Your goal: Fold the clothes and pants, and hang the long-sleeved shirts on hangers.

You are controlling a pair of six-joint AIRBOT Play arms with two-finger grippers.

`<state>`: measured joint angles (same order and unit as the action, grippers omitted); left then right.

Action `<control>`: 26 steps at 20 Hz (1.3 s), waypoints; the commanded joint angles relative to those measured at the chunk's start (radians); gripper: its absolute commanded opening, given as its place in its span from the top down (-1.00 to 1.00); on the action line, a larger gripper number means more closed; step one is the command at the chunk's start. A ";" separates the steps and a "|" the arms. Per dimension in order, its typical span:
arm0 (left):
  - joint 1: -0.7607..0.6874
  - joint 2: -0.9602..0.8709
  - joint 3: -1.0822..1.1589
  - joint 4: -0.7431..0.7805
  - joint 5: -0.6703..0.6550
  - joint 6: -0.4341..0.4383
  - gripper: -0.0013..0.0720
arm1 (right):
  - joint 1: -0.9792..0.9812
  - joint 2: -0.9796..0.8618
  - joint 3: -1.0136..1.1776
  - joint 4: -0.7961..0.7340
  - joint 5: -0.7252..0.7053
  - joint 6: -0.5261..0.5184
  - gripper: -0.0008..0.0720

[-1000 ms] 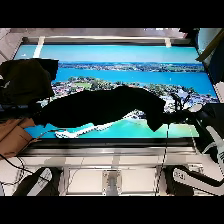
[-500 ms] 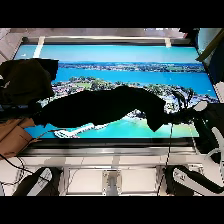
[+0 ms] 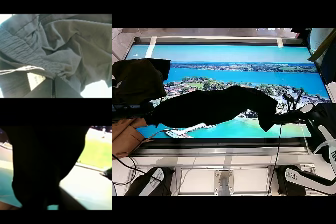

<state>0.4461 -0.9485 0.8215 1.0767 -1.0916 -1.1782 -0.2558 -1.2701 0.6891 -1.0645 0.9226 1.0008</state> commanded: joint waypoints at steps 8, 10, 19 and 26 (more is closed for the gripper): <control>0.138 0.045 0.084 0.001 0.029 0.020 0.93 | 0.000 0.309 0.324 -0.220 0.349 0.017 0.95; 0.206 0.079 0.093 0.000 0.035 0.020 0.93 | 0.000 0.415 0.439 -0.286 0.370 0.060 0.95; 0.258 0.053 0.091 -0.005 0.091 0.034 0.93 | 0.000 0.350 0.538 -0.323 0.301 0.130 0.95; 0.258 -0.027 0.090 -0.217 0.273 0.034 0.93 | 0.000 0.027 0.539 -0.303 0.041 0.309 0.95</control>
<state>0.7029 -0.9512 0.9112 0.9398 -0.9184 -1.1446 -0.2558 -1.1362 1.2259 -1.3796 1.0805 1.2366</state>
